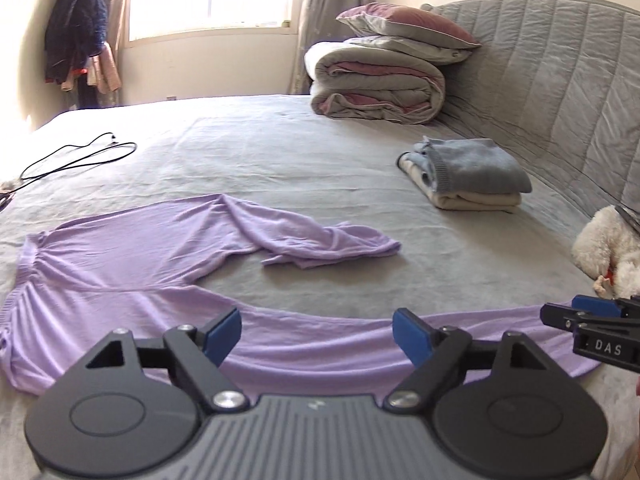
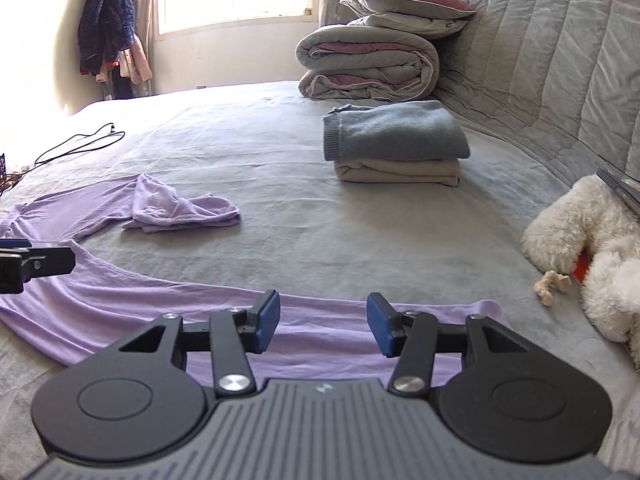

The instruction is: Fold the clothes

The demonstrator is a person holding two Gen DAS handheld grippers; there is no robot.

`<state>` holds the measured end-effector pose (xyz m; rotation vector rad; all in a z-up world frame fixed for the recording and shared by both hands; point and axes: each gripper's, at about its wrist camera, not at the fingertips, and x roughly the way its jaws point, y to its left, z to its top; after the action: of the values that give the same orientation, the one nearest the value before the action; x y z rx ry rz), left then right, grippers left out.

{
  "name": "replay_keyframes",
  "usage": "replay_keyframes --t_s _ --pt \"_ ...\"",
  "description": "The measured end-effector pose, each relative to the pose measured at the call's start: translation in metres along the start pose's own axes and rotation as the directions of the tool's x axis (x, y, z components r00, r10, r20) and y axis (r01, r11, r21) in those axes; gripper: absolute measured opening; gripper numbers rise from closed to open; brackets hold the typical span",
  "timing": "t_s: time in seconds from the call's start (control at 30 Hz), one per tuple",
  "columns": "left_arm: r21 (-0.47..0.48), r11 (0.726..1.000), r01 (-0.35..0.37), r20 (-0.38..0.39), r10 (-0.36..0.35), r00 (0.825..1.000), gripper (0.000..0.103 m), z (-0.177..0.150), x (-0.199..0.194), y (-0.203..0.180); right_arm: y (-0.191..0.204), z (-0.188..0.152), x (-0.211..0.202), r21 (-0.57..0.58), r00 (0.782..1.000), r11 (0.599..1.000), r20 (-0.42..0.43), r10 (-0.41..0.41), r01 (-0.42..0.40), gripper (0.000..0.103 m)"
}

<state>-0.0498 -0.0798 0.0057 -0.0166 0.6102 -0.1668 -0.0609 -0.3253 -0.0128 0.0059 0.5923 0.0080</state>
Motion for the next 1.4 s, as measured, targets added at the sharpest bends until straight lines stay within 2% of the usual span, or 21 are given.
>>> replay_keyframes --t_s 0.2,0.33,0.6,0.73,0.83,0.93,1.03,1.13,1.2,1.23,1.33,1.4 --pt "-0.080 0.990 -0.113 0.006 0.114 0.993 0.090 -0.009 -0.012 0.056 0.032 0.004 0.000 -0.062 0.999 0.997 0.015 0.040 -0.039 0.060" --pt "-0.125 0.978 -0.166 -0.015 0.166 0.986 0.091 -0.019 -0.010 0.087 0.051 0.003 0.001 -0.117 0.998 0.992 0.024 0.052 -0.049 0.065" --pt "-0.205 0.945 -0.257 -0.061 0.249 0.966 0.093 -0.035 -0.005 0.143 0.071 -0.005 0.014 -0.150 0.997 0.986 -0.023 0.068 -0.071 0.068" --pt "-0.291 0.913 -0.285 -0.060 0.280 0.958 0.093 -0.043 -0.003 0.175 0.082 -0.009 0.021 -0.167 0.995 0.982 -0.055 0.081 -0.089 0.068" --pt "-0.376 0.872 -0.314 -0.082 0.307 0.948 0.093 -0.051 0.000 0.200 0.094 -0.011 0.023 -0.181 0.992 0.977 -0.068 0.103 -0.114 0.068" --pt "-0.445 0.843 -0.304 -0.074 0.303 0.950 0.093 -0.055 0.000 0.219 0.106 -0.011 0.024 -0.191 0.987 0.970 -0.081 0.137 -0.150 0.068" --pt "-0.493 0.821 -0.288 -0.043 0.307 0.951 0.092 -0.056 -0.005 0.234 0.119 -0.010 0.024 -0.171 0.969 0.956 -0.107 0.222 -0.238 0.068" --pt "-0.568 0.780 -0.264 -0.023 0.305 0.952 0.088 -0.058 -0.009 0.251 0.133 -0.009 0.024 -0.127 0.933 0.929 -0.143 0.331 -0.349 0.068" --pt "-0.620 0.744 -0.249 -0.017 0.304 0.952 0.079 -0.061 -0.010 0.262 0.142 -0.010 0.025 -0.110 0.910 0.909 -0.160 0.383 -0.402 0.068" --pt "-0.633 0.736 -0.238 -0.008 0.302 0.953 0.078 -0.063 -0.010 0.266 0.146 -0.010 0.026 -0.108 0.902 0.902 -0.167 0.397 -0.417 0.067" --pt "-0.660 0.719 -0.216 0.010 0.296 0.955 0.071 -0.065 -0.008 0.274 0.159 -0.012 0.028 -0.122 0.891 0.889 -0.178 0.418 -0.441 0.062" --pt "-0.672 0.713 -0.199 0.023 0.289 0.957 0.068 -0.067 -0.006 0.277 0.167 -0.013 0.030 -0.134 0.886 0.882 -0.186 0.425 -0.451 0.050"
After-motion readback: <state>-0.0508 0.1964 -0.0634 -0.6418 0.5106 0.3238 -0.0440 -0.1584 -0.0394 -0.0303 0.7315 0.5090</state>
